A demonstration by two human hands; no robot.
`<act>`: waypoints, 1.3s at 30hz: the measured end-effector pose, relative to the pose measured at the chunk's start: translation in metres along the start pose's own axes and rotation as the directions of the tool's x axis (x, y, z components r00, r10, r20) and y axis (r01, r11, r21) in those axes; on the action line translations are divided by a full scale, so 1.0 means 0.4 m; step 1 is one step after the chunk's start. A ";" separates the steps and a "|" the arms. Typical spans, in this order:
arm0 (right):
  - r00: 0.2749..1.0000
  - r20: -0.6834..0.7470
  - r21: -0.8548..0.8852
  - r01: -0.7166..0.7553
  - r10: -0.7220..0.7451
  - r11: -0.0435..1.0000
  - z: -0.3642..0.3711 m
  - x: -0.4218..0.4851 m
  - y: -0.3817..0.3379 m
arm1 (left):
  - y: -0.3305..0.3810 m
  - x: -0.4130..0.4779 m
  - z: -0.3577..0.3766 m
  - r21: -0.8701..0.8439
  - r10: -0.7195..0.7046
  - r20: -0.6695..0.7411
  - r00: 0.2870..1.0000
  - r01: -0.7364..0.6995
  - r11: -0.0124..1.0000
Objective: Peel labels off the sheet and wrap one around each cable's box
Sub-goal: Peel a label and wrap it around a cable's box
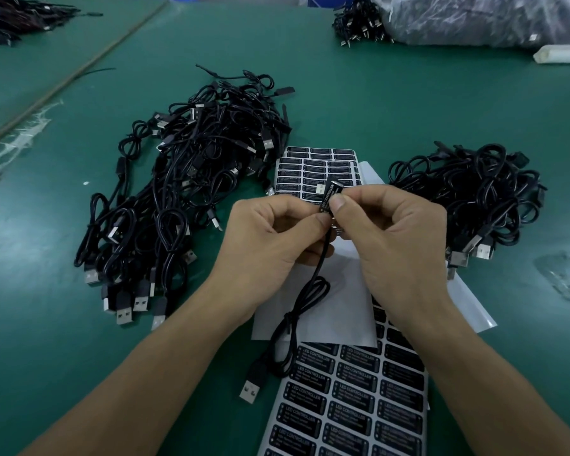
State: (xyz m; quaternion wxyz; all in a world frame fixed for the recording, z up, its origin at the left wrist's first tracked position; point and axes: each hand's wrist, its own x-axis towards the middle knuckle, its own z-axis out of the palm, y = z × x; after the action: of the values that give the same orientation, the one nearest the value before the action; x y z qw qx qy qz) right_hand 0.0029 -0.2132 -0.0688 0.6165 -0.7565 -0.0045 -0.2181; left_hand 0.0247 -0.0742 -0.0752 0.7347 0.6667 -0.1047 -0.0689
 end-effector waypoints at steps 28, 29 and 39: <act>0.998 0.054 -0.036 0.039 -0.037 0.999 -0.008 0.004 0.003 | 0.002 -0.001 0.000 0.030 0.016 -0.009 1.000 -0.015 0.999; 0.998 0.054 -0.035 0.037 -0.035 0.999 -0.008 0.003 0.003 | 0.002 -0.001 0.000 0.030 0.016 -0.009 1.000 -0.016 0.999; 0.998 0.032 -0.059 0.062 -0.060 0.996 -0.004 -0.004 -0.007 | -0.002 0.000 0.004 0.046 0.029 -0.051 0.998 -0.026 0.999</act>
State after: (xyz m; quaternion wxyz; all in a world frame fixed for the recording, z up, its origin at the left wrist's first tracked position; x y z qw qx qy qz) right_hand 0.0002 -0.2136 -0.0666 0.5866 -0.7773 -0.0306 -0.2254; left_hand 0.0242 -0.0759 -0.0760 0.7229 0.6831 -0.0963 -0.0393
